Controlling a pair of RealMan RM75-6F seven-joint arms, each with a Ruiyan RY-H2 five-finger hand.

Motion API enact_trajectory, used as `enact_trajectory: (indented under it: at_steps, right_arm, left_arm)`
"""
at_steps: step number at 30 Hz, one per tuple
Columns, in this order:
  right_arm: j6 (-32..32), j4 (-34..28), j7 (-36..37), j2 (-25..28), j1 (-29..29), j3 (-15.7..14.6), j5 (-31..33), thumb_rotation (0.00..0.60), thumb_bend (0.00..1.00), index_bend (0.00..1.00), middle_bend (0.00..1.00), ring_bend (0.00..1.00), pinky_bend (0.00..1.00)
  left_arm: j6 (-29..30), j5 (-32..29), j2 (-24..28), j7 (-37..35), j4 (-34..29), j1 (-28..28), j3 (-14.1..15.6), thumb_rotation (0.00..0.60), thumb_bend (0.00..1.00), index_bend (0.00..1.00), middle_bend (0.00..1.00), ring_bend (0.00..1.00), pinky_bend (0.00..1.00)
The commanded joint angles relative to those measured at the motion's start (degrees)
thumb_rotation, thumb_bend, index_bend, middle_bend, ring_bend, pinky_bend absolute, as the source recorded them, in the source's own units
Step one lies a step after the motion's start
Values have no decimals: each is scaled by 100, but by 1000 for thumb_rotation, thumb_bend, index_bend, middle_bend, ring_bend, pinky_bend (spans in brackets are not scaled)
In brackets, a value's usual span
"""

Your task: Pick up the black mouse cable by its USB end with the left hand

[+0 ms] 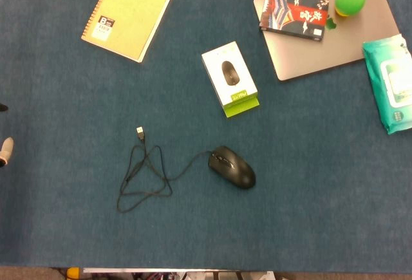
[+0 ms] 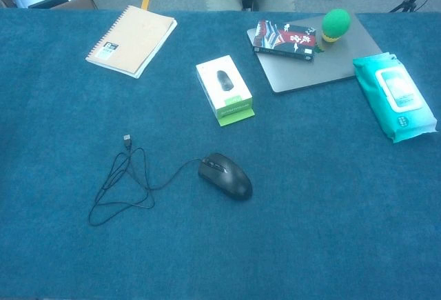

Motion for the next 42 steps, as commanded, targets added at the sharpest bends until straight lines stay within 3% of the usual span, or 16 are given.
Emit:
enact_trajectory:
  at_steps: [1, 26, 42]
  right_arm:
    - [3, 5, 2, 0, -5, -2, 3, 600, 378, 547, 472, 371, 497]
    - [-21, 3, -21, -4, 11, 3, 4, 600, 378, 547, 471, 371, 497]
    - [5, -9, -11, 45, -4, -5, -11, 600, 378, 547, 471, 371, 497]
  left_arm:
    - [-19, -6, 8, 4, -6, -6, 3, 600, 323, 306, 165, 106, 82]
    - [-117, 48, 30, -42, 65, -64, 34, 600, 323, 309, 166, 109, 82]
    - [-893, 1025, 485, -567, 8, -652, 388, 600, 323, 295, 149, 101, 82]
